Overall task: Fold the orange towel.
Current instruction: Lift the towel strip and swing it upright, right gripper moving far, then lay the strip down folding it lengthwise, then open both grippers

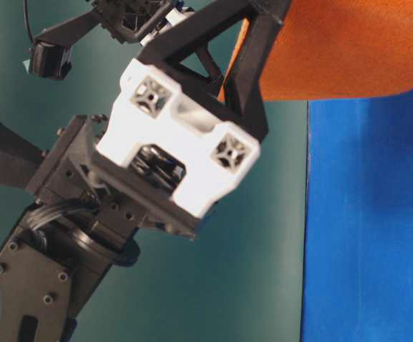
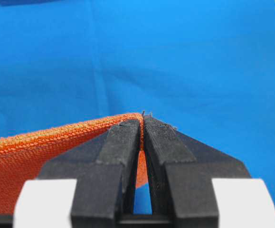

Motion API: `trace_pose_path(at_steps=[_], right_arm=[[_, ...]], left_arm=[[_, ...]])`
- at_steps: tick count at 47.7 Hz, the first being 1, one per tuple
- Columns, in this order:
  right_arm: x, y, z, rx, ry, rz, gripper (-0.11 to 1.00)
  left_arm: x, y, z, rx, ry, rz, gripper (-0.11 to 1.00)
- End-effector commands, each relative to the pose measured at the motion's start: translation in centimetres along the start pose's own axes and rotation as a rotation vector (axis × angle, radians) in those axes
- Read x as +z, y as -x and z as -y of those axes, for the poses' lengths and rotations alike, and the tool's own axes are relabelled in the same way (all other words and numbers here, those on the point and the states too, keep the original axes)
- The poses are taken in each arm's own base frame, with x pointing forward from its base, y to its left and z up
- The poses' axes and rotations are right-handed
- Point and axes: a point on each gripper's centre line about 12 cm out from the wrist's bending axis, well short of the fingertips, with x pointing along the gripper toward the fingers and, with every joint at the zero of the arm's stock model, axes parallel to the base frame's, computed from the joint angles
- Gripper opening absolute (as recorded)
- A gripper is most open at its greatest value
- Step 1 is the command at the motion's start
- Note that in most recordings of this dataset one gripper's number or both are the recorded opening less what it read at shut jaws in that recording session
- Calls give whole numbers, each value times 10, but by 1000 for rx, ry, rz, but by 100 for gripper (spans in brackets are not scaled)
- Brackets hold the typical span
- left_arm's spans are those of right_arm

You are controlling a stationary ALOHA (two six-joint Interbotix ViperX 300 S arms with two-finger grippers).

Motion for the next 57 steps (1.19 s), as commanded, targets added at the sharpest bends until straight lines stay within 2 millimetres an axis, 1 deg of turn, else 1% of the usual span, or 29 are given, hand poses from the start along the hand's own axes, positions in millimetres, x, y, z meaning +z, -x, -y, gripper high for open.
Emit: trace_pose_path(at_steps=[1, 4, 9, 14, 20, 25, 30, 36, 41, 48, 50, 57], right_arm=[[10, 11, 13, -30, -14, 41, 3], [6, 16, 16, -38, -18, 37, 3], [-1, 29, 22, -54, -34, 40, 3], [-9, 44, 26, -71, -46, 39, 3], [-20, 59, 29, -94, -57, 18, 3], [-28, 66, 32, -112, -68, -8, 3], [-33, 66, 32, -115, -78, -30, 3], [-35, 56, 28, -102, -66, -51, 3], [-36, 37, 21, -74, -50, -64, 3], [-30, 7, 8, -16, -28, -52, 3], [-27, -1, 3, 1, -22, -46, 3], [-17, -30, -11, 45, 2, -37, 3]], left_arm=[[23, 5, 12, -21, -17, 69, 1], [26, 2, 11, -19, -18, 88, 1], [34, -8, 11, -16, -20, 131, 1], [44, -21, 8, -10, -25, 178, 1], [53, -39, 9, -3, -80, 214, 1], [61, -50, 9, 0, -95, 235, 1], [58, -57, 9, -1, -97, 229, 1], [43, -59, 9, -4, -83, 192, 1], [27, -54, 11, -11, -58, 155, 1], [-2, -40, 17, -25, 10, 95, 1], [-14, -35, 17, -27, 35, 72, 1], [-41, -20, 21, -34, 93, 23, 1]])
